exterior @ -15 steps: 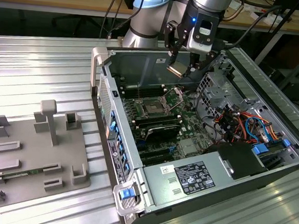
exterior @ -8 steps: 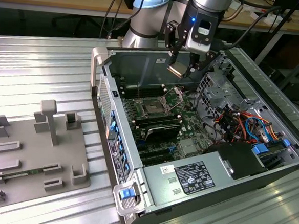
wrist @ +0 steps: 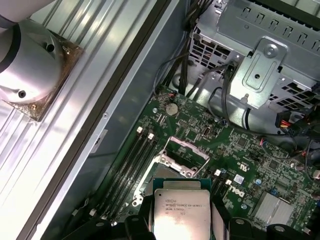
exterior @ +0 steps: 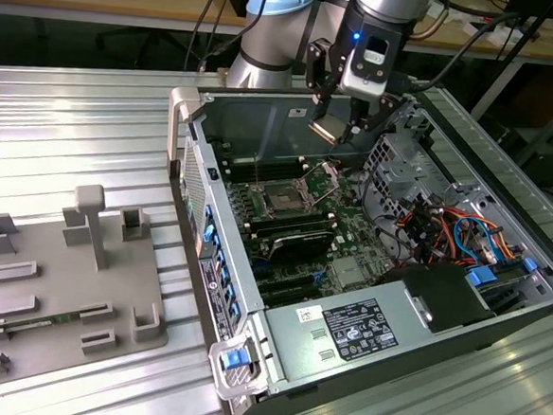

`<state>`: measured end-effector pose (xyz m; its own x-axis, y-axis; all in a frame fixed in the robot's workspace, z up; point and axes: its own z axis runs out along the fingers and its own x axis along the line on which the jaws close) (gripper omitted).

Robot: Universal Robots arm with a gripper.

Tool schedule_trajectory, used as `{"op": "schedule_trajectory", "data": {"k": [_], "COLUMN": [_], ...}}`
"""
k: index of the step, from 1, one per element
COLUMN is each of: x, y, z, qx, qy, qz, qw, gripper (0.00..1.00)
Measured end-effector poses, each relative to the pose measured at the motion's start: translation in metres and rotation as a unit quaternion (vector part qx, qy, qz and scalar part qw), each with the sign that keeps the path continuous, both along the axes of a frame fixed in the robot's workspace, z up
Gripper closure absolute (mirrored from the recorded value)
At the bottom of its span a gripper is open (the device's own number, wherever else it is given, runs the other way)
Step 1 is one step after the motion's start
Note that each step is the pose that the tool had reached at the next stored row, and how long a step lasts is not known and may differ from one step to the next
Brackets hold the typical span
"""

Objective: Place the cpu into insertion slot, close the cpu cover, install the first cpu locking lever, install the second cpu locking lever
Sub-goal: 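Place the cpu into insertion slot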

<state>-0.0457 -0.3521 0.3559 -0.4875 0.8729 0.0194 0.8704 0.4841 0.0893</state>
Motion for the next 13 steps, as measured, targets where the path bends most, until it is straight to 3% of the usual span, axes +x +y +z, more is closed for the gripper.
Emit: {"op": "schedule_trajectory", "data": {"k": [6, 7, 9, 10, 13], "x": [0.0000, 0.0000, -0.0013, -0.0013, -0.0013], "y": [0.0000, 0.0000, 0.0000, 0.0000, 0.0000], "z": [-0.0002, -0.0008, -0.0015, -0.0015, -0.0015], "qx": [0.0000, 0.0000, 0.0000, 0.0000, 0.0000], "qy": [0.0000, 0.0000, 0.0000, 0.0000, 0.0000], "qz": [-0.015, -0.044, -0.104, -0.108, -0.108], "qw": [0.99988, 0.99901, 0.99456, 0.99419, 0.99419], "gripper": [0.45, 0.45, 0.45, 0.45, 0.45]}}
